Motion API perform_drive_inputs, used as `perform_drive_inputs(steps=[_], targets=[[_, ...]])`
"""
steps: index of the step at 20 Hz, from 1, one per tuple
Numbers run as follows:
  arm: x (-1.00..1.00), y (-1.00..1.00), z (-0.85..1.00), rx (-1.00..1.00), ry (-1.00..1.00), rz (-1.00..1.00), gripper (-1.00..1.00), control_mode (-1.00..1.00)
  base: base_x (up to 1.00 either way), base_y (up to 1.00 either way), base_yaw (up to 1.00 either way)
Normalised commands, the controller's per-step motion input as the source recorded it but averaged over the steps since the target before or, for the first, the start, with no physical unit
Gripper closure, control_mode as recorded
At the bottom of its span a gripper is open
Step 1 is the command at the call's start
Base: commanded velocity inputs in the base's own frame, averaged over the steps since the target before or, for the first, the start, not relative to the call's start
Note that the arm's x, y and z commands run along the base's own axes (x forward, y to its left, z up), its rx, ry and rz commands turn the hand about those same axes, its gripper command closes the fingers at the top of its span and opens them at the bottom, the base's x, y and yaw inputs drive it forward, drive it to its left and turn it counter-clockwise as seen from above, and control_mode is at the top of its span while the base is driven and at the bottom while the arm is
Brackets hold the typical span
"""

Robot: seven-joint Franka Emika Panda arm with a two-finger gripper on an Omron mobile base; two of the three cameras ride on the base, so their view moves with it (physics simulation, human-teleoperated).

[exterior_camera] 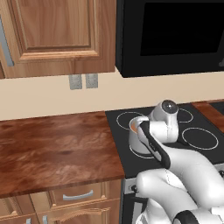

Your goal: Retrieve the steak from the fridge and place it on the saucepan with marinade on the stove.

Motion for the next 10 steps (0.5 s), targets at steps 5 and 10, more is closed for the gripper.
perform_drive_inputs(steps=[5,10], targets=[[0.11,-0.07,-0.02,0.00,0.00,0.00,1.00,-1.00,0.00,0.00,0.00],[0.09,-0.02,-0.12,0.00,0.00,0.00,1.00,-1.00,0.00,0.00,0.00]])
